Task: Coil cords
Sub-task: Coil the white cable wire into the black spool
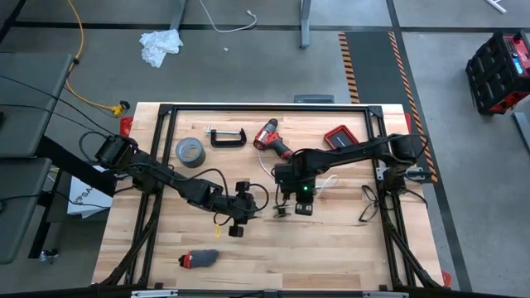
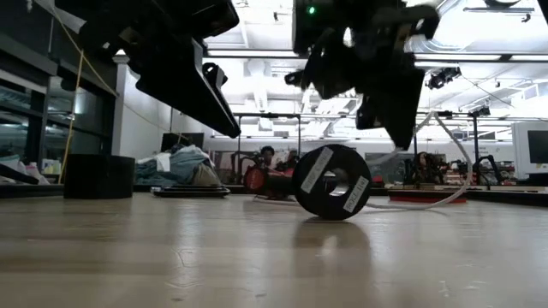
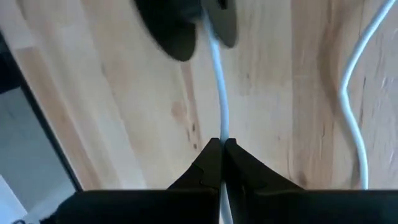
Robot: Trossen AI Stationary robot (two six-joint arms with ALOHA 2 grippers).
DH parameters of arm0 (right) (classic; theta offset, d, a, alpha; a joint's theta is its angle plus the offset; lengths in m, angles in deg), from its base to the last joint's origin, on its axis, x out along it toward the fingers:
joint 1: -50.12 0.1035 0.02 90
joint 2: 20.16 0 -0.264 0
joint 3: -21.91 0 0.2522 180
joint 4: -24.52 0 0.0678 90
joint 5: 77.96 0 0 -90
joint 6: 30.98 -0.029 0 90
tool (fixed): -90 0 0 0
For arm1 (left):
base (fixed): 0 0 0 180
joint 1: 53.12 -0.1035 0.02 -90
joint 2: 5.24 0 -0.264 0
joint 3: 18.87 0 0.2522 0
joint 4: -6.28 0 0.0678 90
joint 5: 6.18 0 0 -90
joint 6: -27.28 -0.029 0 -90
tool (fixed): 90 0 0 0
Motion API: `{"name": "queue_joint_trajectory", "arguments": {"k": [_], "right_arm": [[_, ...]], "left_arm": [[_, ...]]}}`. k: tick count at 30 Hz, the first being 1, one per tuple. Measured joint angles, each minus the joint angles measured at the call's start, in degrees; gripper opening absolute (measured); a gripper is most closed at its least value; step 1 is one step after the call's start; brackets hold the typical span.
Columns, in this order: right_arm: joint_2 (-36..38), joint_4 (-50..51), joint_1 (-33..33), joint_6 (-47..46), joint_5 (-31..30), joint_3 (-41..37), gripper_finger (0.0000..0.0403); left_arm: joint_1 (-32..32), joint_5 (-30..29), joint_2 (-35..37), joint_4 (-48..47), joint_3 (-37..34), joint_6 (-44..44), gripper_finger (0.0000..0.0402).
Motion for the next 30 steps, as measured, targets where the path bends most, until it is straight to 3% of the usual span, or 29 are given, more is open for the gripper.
{"name": "queue_joint_trajectory", "arguments": {"k": [7,30], "right_arm": [[1.18,2.31,0.44,-0.77,-2.72,0.0,0.0],[1.09,-5.14,3.17,2.02,-3.35,0.0,0.0]], "left_arm": [[-0.81,-0.01,0.0,-0.02,0.0,-0.02,0.0134],[-0.85,2.48,-0.04,10.27,0.0,-4.08,0.0134]]}}
